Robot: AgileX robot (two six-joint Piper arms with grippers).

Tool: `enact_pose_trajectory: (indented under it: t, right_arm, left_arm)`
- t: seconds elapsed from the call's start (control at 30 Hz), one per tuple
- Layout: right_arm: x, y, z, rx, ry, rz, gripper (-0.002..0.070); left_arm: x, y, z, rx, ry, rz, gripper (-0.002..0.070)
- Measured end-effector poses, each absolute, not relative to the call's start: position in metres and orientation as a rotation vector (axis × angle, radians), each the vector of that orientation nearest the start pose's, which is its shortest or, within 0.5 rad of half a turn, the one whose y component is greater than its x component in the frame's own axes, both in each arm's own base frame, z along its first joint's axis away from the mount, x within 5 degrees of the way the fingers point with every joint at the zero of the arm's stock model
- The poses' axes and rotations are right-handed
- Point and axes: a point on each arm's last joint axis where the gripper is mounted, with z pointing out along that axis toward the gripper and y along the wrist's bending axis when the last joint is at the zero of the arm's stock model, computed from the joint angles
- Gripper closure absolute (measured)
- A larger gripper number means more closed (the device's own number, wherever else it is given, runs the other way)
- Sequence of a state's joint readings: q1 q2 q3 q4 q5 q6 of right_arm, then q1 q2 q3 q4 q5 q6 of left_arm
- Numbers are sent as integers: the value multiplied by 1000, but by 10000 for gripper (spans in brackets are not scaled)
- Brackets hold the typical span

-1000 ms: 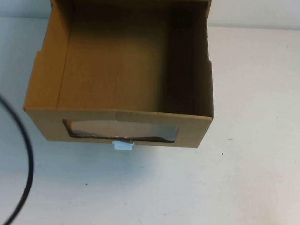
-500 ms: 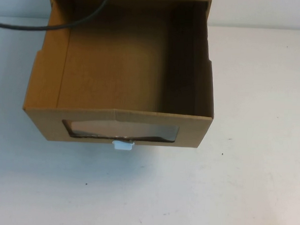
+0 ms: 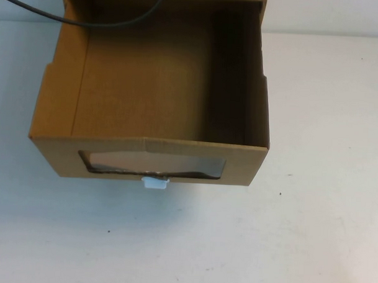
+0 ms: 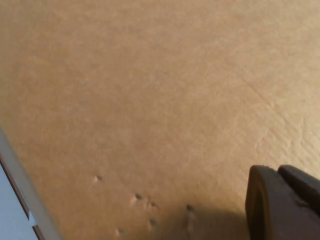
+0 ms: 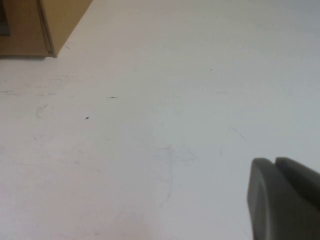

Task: Close the shoe box
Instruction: Press the shoe box with left arm, then close the shoe box with your right arm

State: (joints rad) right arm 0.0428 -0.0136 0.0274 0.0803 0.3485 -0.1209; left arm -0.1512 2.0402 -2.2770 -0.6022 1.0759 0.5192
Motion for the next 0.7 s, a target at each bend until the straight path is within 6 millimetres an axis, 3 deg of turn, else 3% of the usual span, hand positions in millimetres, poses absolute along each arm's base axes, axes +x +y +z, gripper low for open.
enact_pose_trajectory:
  t: [0.33,0.7]
  right_arm:
    - [54,6,179,-55,1781,75,687]
    - [56,2,205,460,1452,562,687]
  left_arm:
    - [448,-115,402,694,2079,-550,677]
    - [448,-115,403,701,2076,-547,677]
